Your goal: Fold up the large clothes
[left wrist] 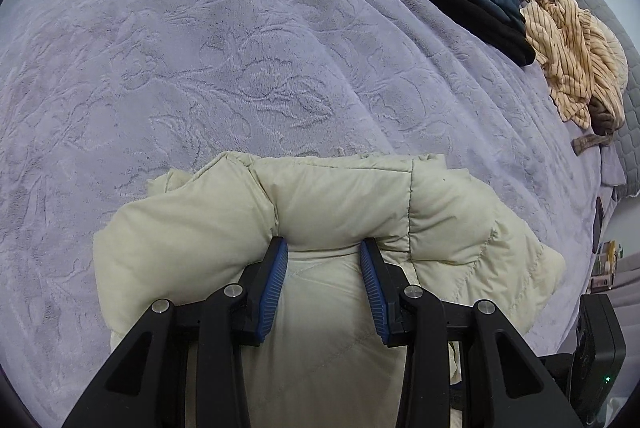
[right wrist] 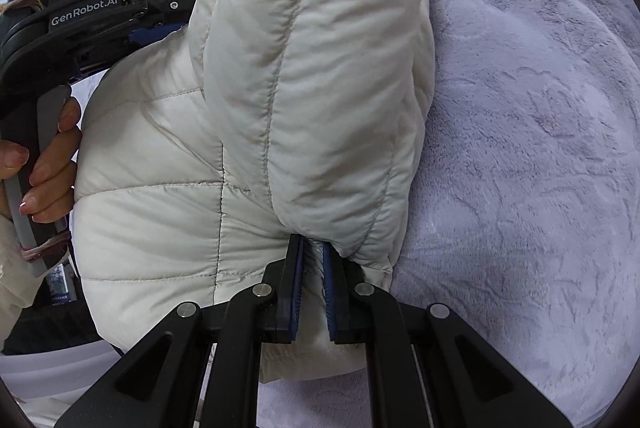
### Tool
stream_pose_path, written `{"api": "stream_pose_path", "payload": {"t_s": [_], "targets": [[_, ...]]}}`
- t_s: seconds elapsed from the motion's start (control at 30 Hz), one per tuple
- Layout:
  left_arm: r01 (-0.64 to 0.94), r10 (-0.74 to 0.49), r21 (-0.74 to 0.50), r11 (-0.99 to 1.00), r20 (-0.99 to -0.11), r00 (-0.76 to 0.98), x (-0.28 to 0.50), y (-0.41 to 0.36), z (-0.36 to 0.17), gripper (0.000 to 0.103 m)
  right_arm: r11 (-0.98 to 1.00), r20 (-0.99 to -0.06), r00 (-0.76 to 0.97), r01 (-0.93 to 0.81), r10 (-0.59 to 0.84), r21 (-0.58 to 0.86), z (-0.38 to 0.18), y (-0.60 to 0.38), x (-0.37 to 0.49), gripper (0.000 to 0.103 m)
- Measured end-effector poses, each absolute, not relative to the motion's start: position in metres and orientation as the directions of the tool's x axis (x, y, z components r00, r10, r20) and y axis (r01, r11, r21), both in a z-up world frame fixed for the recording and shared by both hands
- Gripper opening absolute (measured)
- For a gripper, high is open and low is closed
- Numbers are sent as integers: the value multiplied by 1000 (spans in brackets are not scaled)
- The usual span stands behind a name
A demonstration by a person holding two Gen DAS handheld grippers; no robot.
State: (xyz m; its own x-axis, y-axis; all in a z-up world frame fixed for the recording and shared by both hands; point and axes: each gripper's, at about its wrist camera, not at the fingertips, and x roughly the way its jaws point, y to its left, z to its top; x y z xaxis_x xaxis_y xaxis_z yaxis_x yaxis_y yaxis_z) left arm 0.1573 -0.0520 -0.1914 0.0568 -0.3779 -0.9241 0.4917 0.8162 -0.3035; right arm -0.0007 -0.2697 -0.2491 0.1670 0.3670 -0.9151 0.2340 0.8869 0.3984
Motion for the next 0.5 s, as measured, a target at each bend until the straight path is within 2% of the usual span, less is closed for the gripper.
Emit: {"api": "stream_pose_path", "payload": {"t_s": [0.5], "targets": [[502,-357,-274,820,-931,74,155,-50,-181,41,871,-909,168,263,382,415,-244,-276,-4,9]]}}
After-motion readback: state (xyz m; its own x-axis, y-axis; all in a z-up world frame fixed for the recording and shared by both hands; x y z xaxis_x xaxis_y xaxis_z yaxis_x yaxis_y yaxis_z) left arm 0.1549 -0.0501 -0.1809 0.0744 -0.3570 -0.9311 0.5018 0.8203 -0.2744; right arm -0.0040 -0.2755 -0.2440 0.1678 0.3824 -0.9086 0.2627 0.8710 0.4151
